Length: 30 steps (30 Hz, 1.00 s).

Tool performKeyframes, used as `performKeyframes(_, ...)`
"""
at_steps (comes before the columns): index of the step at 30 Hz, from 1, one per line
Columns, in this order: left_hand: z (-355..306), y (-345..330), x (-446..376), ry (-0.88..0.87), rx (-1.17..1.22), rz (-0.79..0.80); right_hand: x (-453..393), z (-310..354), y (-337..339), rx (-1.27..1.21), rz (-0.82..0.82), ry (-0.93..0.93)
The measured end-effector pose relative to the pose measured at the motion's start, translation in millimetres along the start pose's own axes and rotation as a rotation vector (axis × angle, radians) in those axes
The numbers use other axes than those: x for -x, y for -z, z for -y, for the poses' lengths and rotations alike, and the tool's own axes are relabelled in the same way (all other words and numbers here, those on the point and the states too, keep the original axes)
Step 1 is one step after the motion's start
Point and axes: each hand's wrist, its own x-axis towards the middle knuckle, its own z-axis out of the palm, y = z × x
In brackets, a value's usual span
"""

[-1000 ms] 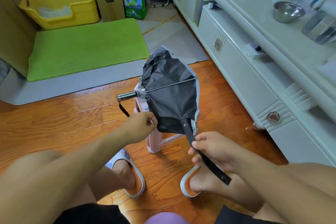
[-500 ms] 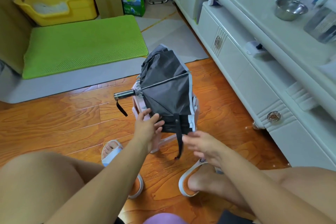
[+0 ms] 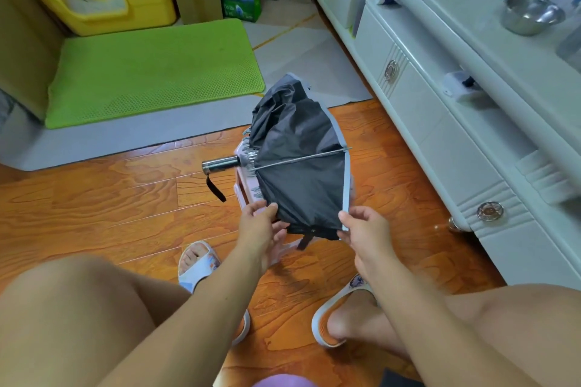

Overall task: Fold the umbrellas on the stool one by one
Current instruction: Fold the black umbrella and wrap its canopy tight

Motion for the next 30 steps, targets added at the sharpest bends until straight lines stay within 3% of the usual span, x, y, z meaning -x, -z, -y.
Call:
performKeyframes(5,-0.7,-2.9,3.3,-0.13,-0.07,0.019,1.3,1.0,1.2,-0.068,0.012,-0.004)
performKeyframes(12,-1.2,5.0,-0.3,0.04,-0.047,-0.045,-2.3,5.6,1.1,-0.126,0.004,0.052)
performKeyframes(14,2.8,7.2,-2.2,0.02,-0.157,-0.108,-4.5,1.3,0.7,-0.092,-0.001,0.055)
performKeyframes(17,9.6,8.3,-4.7,-0.151,-0.427,-0.158,-9.8,-9.0,-6.3,0.016,-0.006,0.038)
performKeyframes(21,13.0,10.6,-2.8,-0.016,-0.329,-0.052,-23.9,-16.3,-11.7,0.108,-0.026,-0.038)
performKeyframes(25,12.6,12.7,-9.8,0.025,-0.283,-0.07,-33.9,-18.5,-13.9,0.238,0.098,-0.082)
performKeyframes(30,10.7,13.5,-7.0,0.128,-0.064,0.003,-46.6,-32.2,-7.0,-0.02,0.225,-0.239)
